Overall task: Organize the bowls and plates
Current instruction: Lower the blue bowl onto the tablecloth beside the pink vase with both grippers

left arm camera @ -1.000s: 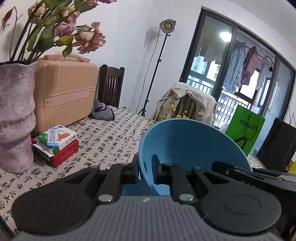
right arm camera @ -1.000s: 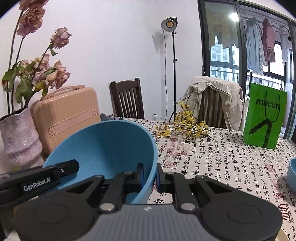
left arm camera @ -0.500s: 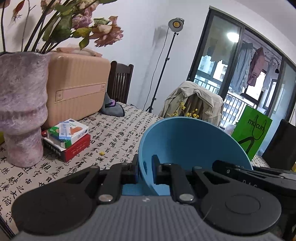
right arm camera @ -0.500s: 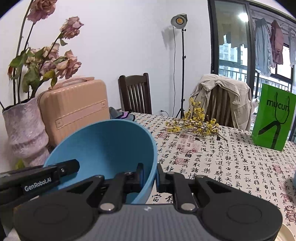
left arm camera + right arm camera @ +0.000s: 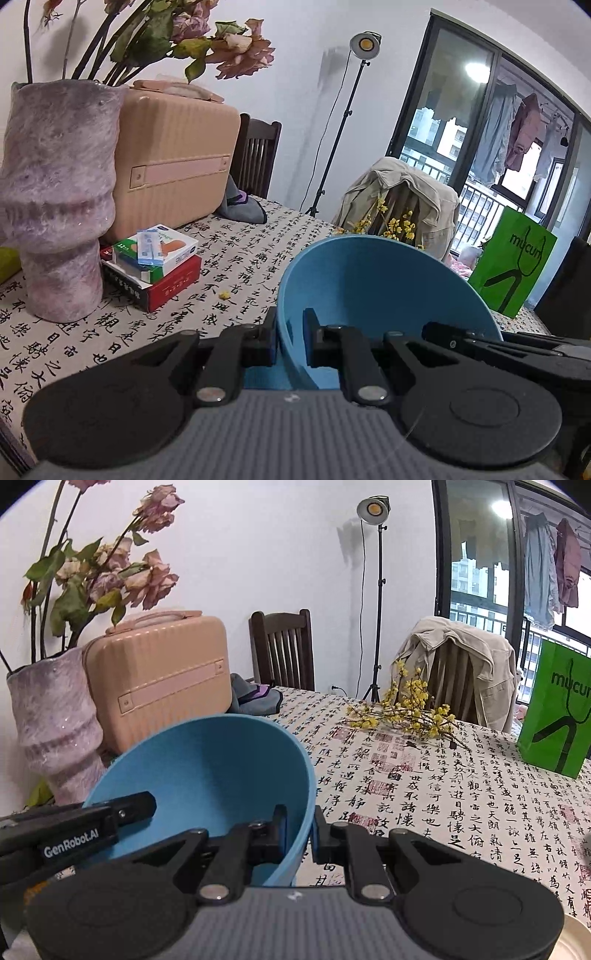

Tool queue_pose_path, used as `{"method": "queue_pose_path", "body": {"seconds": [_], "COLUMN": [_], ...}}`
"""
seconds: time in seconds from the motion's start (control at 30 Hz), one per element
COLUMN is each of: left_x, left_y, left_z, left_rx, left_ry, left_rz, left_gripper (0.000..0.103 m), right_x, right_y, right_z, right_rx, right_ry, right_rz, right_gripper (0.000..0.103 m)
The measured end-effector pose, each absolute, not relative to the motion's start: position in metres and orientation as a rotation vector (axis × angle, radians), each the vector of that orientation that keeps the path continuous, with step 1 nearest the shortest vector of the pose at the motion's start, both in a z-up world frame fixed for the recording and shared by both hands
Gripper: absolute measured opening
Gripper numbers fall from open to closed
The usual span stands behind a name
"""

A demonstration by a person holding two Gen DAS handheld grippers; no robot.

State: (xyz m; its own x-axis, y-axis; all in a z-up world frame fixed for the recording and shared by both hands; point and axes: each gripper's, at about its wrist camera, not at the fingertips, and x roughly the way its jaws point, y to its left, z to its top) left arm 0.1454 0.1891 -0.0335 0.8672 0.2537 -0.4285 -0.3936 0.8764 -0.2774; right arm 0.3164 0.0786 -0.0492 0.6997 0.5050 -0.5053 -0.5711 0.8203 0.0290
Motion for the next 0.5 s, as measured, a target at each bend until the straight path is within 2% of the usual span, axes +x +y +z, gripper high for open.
{"method": "queue_pose_path", "body": {"seconds": [0.5], "left_x": [0.144], "left_y": [0.189], "left_z": [-0.046], "left_rx": [-0.336], "left_ry": [0.415], "left_rz": [0.380], "left_gripper": [0.013], "right_x": [0.317], "right_y": [0.095], "right_z": [-0.071], "right_rx": [-0.206], "right_ry": [0.542], "right_rz": [0.594], "right_gripper": [0.013]}}
